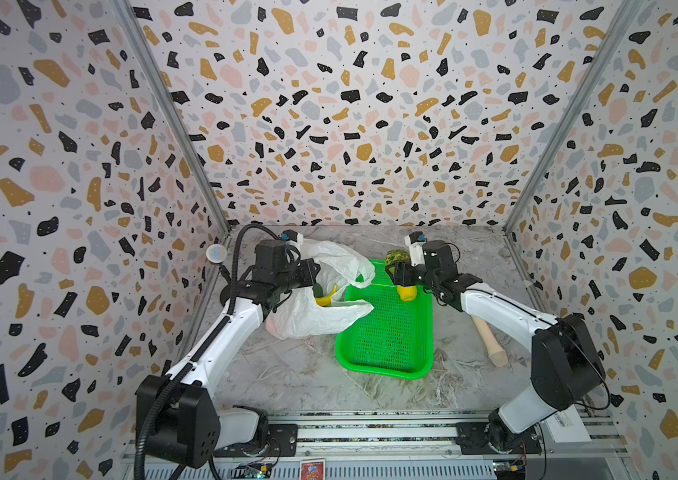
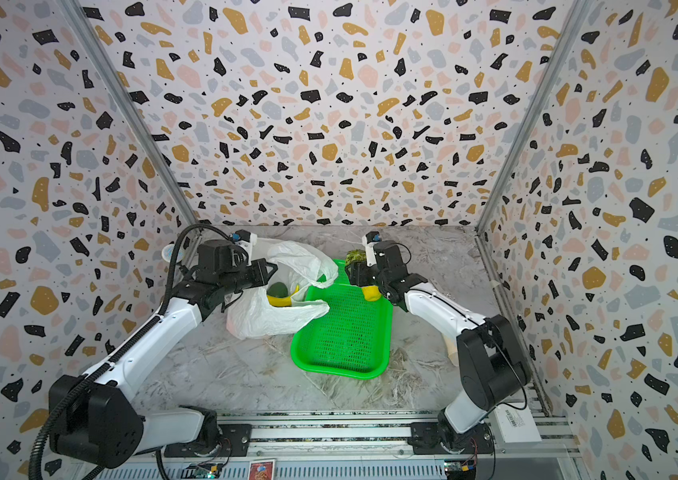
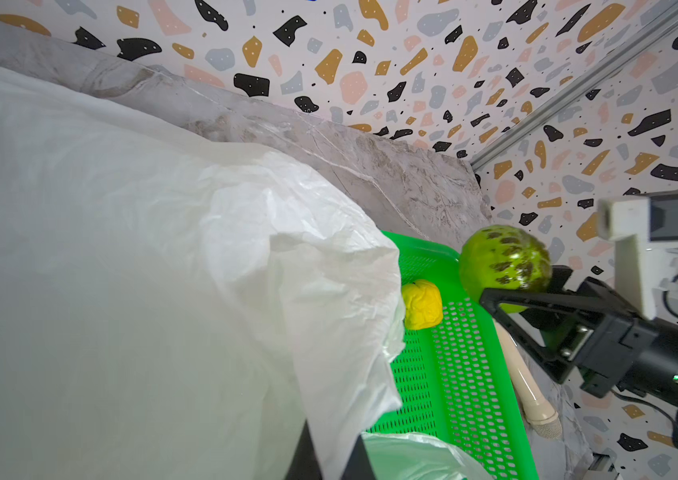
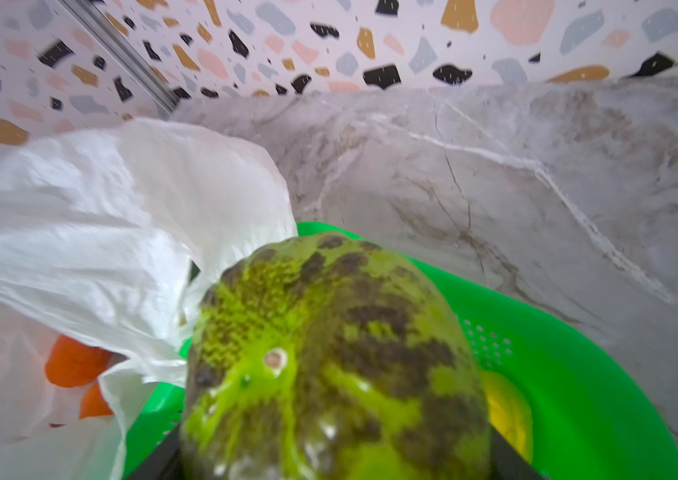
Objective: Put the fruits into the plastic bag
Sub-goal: 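Grasp the green melon and drop it into the bag, then lower the right gripper into the basket onto the yellow pepper-shaped fruit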
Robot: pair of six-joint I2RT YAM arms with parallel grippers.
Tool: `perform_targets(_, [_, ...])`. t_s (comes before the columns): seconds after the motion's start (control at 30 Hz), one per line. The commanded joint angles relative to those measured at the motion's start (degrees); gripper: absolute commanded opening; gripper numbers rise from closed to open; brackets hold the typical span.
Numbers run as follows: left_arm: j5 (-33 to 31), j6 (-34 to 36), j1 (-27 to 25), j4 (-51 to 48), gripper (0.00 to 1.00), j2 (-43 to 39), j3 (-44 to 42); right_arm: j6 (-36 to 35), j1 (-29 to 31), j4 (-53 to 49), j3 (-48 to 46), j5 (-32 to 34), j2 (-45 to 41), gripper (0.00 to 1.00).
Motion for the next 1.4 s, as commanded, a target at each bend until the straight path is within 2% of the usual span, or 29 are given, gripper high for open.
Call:
perform_targets(0.0, [-0.05, -0.78, -0.22, 2.00, 0.00, -0.72, -0.13, 3.00, 0.90, 4.34, -0.11, -4.03, -3.77, 0.32])
perform_targets(0.17, [0.54, -1.66, -0.23, 3.09, 0.00, -0.16, -0.11, 0.57, 7.35, 8.93, 1.66, -9.86, -4.52, 0.35])
perform_targets(0.4, [-0.47, -2.12, -0.23, 3.33, 0.00, -0.81, 0.50, -3.40, 17.05, 3.59, 11.52, -25.62, 7.40, 0.38])
perform_targets(0.53, [-1.59, -2.07, -0.22, 3.39, 0.00, -2.62, 1.28, -1.90, 17.52, 3.28, 14.24, -27.21, 13.02, 0.39])
perform_targets(0.7, [-0.75, -2.29, -0.21, 3.24, 0.00, -3.53, 2.15, 3.43, 15.49, 6.87, 17.56, -29.03, 18.53, 0.41])
perform_targets(0.83, [0.69, -2.56, -0.22, 3.62, 0.00, -3.48, 1.90, 4.74, 15.41, 5.86, 24.63, -29.05, 25.03, 0.45])
perform_targets(0.87, [0.86, -2.64, -0.21, 3.79, 0.00, -3.48, 1.68, 5.61, 15.33, 5.79, 26.91, -29.39, 26.76, 0.50])
perform_targets(0.9, [1.13, -2.75, -0.19, 3.88, 0.00, -3.47, 1.58, 7.00, 15.15, 6.26, 29.58, -30.23, 28.63, 0.62])
perform_targets(0.93, [1.16, -2.84, -0.23, 3.90, 0.00, -3.47, 1.46, 8.49, 14.96, 6.84, 31.73, -30.83, 30.08, 0.82])
perform_targets(0.97, [1.29, -2.96, -0.18, 4.00, 0.00, -3.49, 1.40, 9.78, 14.72, 7.86, 33.02, -30.89, 30.79, 0.99])
perform_targets(1.1, [1.73, -3.70, -0.31, 4.99, 0.00, -3.75, 0.54, 12.19, 13.07, 12.04, 31.86, -28.96, 28.57, 0.99])
perform_targets(1.17, [1.76, -3.81, -0.31, 5.13, 0.00, -3.75, 0.18, 9.09, 12.89, 8.66, 30.77, -25.33, 26.05, 0.99])
perform_targets(1.27, [1.64, -3.55, -0.31, 4.92, 0.00, -3.49, 0.21, 3.03, 13.58, -0.20, 30.18, -16.18, 22.10, 0.99])
perform_targets(1.37, [1.67, -3.16, -0.32, 4.48, 0.00, -3.13, 0.62, 0.21, 13.51, -2.30, 24.69, -11.17, 15.56, 0.99])
